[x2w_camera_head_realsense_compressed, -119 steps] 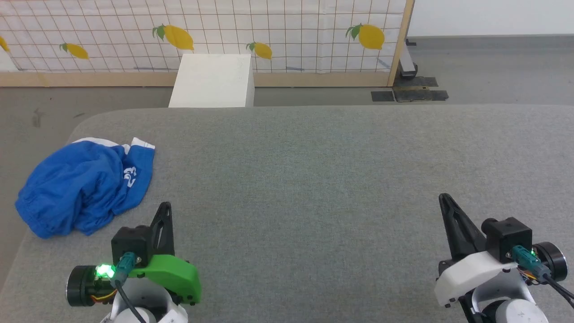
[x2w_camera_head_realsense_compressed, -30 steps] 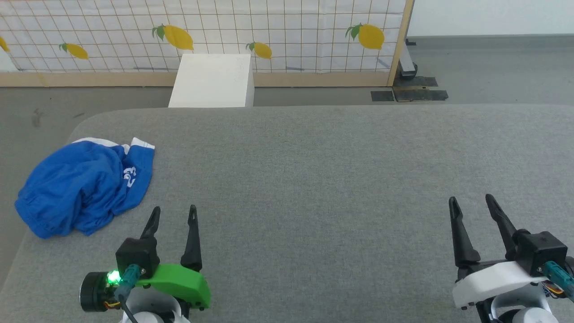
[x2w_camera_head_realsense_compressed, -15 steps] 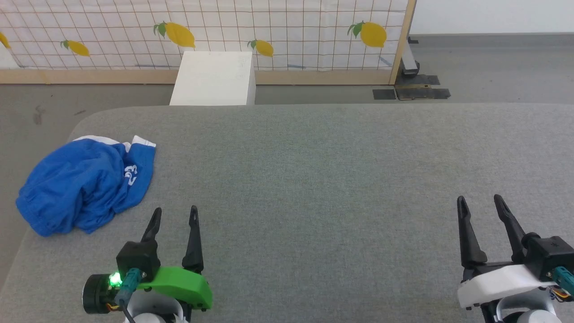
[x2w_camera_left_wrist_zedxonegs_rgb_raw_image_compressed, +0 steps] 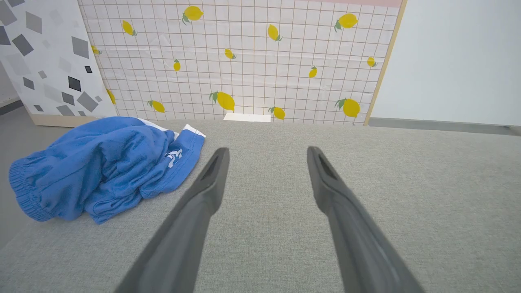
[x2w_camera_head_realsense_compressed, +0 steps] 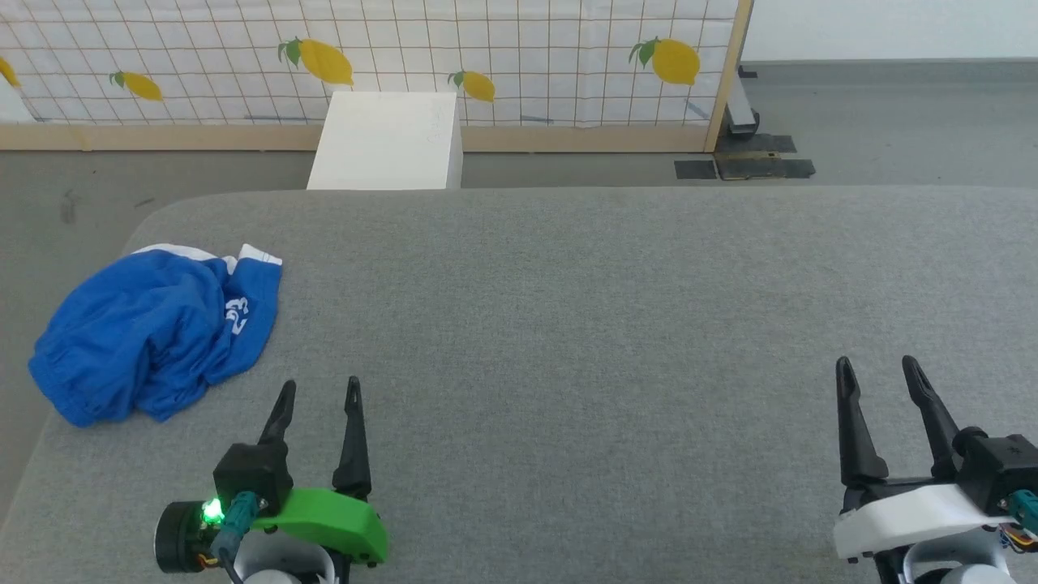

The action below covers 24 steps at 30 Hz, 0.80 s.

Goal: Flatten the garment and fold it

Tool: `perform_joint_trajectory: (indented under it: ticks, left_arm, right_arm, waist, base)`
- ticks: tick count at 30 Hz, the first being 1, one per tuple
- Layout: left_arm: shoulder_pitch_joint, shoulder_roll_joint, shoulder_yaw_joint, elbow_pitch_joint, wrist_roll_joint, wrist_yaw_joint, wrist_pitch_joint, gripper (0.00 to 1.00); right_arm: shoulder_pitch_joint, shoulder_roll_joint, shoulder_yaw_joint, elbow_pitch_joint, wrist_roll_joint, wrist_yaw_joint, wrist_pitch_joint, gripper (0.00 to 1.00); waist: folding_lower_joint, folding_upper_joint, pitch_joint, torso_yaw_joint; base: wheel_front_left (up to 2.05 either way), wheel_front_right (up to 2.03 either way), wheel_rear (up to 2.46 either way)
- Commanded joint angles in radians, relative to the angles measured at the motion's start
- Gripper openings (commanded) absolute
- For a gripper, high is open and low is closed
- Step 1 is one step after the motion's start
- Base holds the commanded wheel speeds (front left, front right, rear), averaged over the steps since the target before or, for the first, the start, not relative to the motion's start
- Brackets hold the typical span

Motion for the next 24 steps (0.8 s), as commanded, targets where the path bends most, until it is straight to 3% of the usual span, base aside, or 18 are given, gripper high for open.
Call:
perform_joint_trajectory:
  ticks: [1, 12, 24]
  left_arm:
    - [0.005, -0.003, -0.002, 0.005, -0.016, 0.006, -0.010, 1.00]
    - [-0.008, -0.003, 0.000, 0.020, -0.028, 0.011, -0.033, 1.00]
    - [0.000, -0.001, 0.025, 0.031, -0.034, 0.020, -0.057, 1.00]
  right_arm:
    - [0.014, 0.002, -0.003, 0.005, 0.007, -0.001, -0.013, 1.00]
    - [0.013, 0.002, -0.012, 0.017, -0.009, -0.001, -0.036, 1.00]
    - [0.017, 0.003, 0.004, 0.039, -0.014, -0.001, -0.061, 1.00]
  waist:
    - [0.0000, -0.0001, 0.001, 0.000]
    - [0.0000, -0.0001, 0.009, 0.041]
    - [0.0000, -0.0001, 0.000, 0.206]
  base:
    - [0.00, 0.00, 0.00]
    - [0.00, 0.00, 0.00]
    - [0.00, 0.00, 0.00]
